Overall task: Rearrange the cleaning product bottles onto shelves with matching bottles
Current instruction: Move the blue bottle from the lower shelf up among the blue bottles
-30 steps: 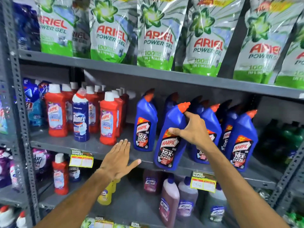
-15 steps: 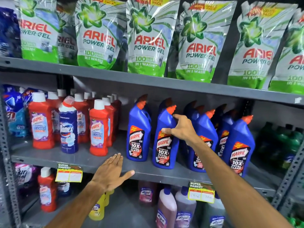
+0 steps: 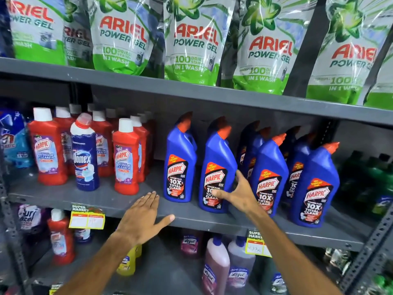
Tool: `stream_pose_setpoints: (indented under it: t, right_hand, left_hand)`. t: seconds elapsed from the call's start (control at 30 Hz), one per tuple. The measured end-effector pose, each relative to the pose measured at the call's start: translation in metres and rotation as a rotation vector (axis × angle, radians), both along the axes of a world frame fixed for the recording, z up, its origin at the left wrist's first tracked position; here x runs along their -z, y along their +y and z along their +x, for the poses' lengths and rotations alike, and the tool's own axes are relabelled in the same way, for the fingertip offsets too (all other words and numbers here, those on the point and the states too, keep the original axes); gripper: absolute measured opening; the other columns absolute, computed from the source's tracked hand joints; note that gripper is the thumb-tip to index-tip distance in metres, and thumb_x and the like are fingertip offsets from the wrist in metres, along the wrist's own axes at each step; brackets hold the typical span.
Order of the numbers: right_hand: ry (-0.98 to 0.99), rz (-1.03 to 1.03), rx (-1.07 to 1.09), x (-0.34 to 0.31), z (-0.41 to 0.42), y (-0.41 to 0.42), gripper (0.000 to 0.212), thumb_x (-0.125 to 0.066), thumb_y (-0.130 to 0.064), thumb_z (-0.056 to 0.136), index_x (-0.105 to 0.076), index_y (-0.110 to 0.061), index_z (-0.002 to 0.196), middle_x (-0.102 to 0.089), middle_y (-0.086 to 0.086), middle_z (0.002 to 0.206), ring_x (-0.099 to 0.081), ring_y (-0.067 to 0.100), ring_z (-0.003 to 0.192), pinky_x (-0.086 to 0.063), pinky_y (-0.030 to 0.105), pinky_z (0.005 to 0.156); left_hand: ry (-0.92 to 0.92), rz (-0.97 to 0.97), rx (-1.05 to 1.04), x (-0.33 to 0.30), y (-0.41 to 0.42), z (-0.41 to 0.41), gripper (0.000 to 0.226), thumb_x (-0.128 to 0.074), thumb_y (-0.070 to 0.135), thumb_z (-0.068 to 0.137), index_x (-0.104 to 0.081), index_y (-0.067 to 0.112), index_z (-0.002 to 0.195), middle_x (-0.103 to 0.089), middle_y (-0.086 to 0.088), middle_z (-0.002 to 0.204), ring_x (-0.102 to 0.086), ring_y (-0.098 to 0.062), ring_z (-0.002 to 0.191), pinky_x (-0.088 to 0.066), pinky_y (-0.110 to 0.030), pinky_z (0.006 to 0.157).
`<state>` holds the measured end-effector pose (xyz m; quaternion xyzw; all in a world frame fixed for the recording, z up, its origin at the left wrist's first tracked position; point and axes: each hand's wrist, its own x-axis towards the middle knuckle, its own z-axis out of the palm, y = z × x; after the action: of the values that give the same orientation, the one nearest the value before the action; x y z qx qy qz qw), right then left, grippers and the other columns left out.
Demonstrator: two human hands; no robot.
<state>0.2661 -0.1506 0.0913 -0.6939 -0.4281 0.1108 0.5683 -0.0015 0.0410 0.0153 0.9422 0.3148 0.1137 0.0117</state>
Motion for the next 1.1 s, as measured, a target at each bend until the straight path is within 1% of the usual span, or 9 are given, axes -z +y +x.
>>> stream_pose_setpoints:
  t: [0.1,0.17,0.33,0.63,0.9,1.1]
  right_hand:
    - [0.033,-0.060,-0.014,0.032,0.001,-0.002,0.090,-0.107,-0.033,0.050,-0.062,-0.026,0.128,-0.079,-0.017,0.117,-0.076,0.006,0.109,-0.062,0.037,0.099]
    - [0.026,-0.089,-0.018,0.040,0.004,-0.001,0.089,-0.107,-0.034,0.051,-0.064,-0.026,0.129,-0.079,-0.018,0.115,-0.076,0.005,0.107,-0.062,0.036,0.099]
    - [0.023,-0.085,-0.016,0.044,0.007,0.003,0.084,-0.105,-0.039,0.053,-0.066,-0.030,0.126,-0.080,-0.012,0.116,-0.076,0.008,0.108,-0.062,0.039,0.098]
    - [0.042,-0.089,-0.036,0.044,0.011,0.007,0.079,-0.104,-0.038,0.054,-0.065,-0.034,0.123,-0.080,-0.018,0.113,-0.075,0.002,0.105,-0.061,0.036,0.098]
    - [0.034,-0.080,-0.035,0.047,0.012,0.007,0.082,-0.105,-0.041,0.055,-0.063,-0.035,0.126,-0.080,-0.014,0.116,-0.075,0.006,0.108,-0.061,0.040,0.100]
    - [0.050,-0.092,-0.053,0.045,0.014,0.008,0.081,-0.104,-0.040,0.054,-0.063,-0.036,0.123,-0.079,-0.016,0.115,-0.075,0.005,0.107,-0.060,0.040,0.101]
  left_hand:
    - [0.008,0.014,-0.007,-0.001,0.000,0.000,0.119,0.001,0.094,0.080,-0.007,0.010,0.164,-0.006,-0.008,0.175,-0.004,-0.018,0.161,0.002,-0.030,0.124]
    - [0.011,0.020,-0.010,-0.001,-0.001,0.000,0.118,-0.001,0.093,0.082,-0.008,0.010,0.165,-0.006,-0.007,0.175,-0.005,-0.018,0.161,0.001,-0.030,0.125]
    - [0.027,0.022,-0.012,-0.003,-0.003,0.001,0.115,-0.004,0.091,0.084,-0.008,0.009,0.165,-0.006,-0.008,0.175,-0.005,-0.018,0.161,-0.002,-0.032,0.127]
    - [0.044,0.008,-0.015,-0.006,-0.005,0.000,0.110,-0.011,0.089,0.089,-0.007,0.010,0.165,-0.006,-0.007,0.175,-0.005,-0.017,0.161,-0.001,-0.031,0.126]
    - [0.050,0.000,-0.008,-0.009,-0.007,-0.001,0.109,-0.011,0.088,0.089,-0.008,0.010,0.165,-0.007,-0.006,0.175,-0.005,-0.017,0.161,-0.004,-0.032,0.129]
    - [0.068,-0.022,-0.007,-0.010,-0.008,-0.001,0.110,-0.011,0.089,0.089,-0.007,0.010,0.165,-0.005,-0.007,0.175,-0.004,-0.017,0.161,-0.007,-0.035,0.130]
